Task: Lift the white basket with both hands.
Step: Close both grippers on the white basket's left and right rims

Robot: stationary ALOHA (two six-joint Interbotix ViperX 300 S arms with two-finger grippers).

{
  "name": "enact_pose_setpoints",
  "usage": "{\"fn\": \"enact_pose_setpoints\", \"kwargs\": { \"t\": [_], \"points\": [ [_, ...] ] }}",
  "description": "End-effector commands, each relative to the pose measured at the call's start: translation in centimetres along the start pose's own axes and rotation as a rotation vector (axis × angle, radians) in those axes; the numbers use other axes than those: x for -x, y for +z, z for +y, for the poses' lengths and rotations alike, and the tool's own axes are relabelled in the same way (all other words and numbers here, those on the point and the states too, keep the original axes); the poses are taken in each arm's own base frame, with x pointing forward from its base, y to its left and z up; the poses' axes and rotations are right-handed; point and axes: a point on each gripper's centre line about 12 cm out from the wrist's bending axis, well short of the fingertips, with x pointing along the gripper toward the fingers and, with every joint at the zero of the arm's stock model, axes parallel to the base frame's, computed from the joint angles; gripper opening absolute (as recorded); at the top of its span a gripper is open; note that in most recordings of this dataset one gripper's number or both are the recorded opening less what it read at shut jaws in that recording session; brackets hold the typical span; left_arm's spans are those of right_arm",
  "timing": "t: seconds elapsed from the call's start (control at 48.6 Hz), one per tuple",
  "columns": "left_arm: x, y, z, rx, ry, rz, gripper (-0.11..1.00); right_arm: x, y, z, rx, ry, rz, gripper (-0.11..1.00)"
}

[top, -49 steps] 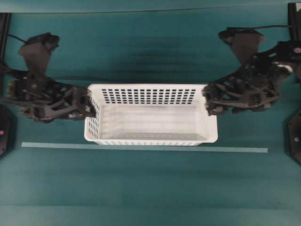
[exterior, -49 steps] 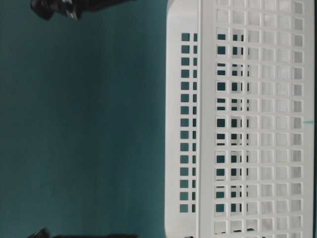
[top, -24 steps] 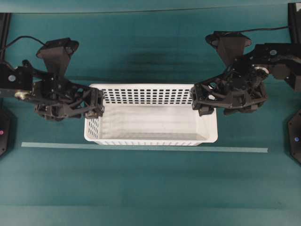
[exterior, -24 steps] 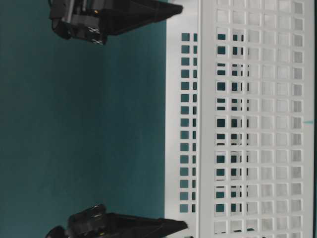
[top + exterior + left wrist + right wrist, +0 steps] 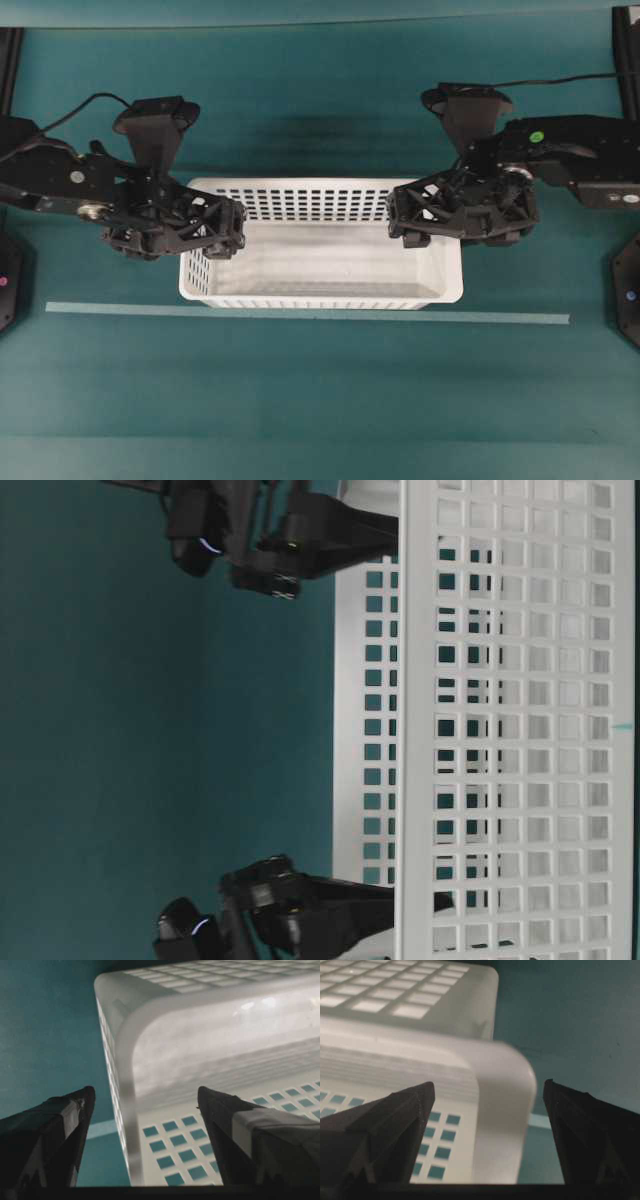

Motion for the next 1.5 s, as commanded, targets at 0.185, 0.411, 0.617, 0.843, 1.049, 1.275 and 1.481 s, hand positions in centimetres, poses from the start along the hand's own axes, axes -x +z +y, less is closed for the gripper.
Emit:
{"fn": "enact_pose_setpoints", "kwargs": {
  "t": [0.185, 0.411, 0.617, 0.843, 1.049, 1.275, 1.481],
  "points": [
    [-1.9, 0.0, 0.4, -0.002, 0.041, 0.007, 0.85, -2.3, 0.0, 0.1, -0.021, 0.025, -0.019, 0.91],
    [-2.2, -0.1, 0.7, -0.001, 0.039, 0.007, 0.85, -3.1, -0.6, 0.0, -0.025, 0.009, -0.012, 0.91],
    [-2.4, -0.4, 0.6, -0.002, 0.029, 0.009, 0.85, -3.2, -1.0, 0.0, -0.029, 0.004, -0.004, 0.91],
    [-2.3, -0.9, 0.7, -0.014, 0.037, 0.016, 0.85, -3.1, -1.2, 0.0, -0.027, -0.009, 0.004, 0.91],
    [-1.7, -0.7, 0.5, -0.010, 0.023, 0.011, 0.83, -2.6, -1.3, -0.1, -0.031, -0.037, 0.020, 0.90],
    [-1.5, -0.7, 0.2, -0.014, 0.013, 0.010, 0.58, -2.5, -1.5, 0.1, -0.048, -0.031, 0.041, 0.69],
    [-1.5, -0.7, 0.2, -0.012, 0.011, 0.009, 0.11, -2.4, -1.5, 0.2, -0.077, -0.027, 0.057, 0.21]
  ]
}}
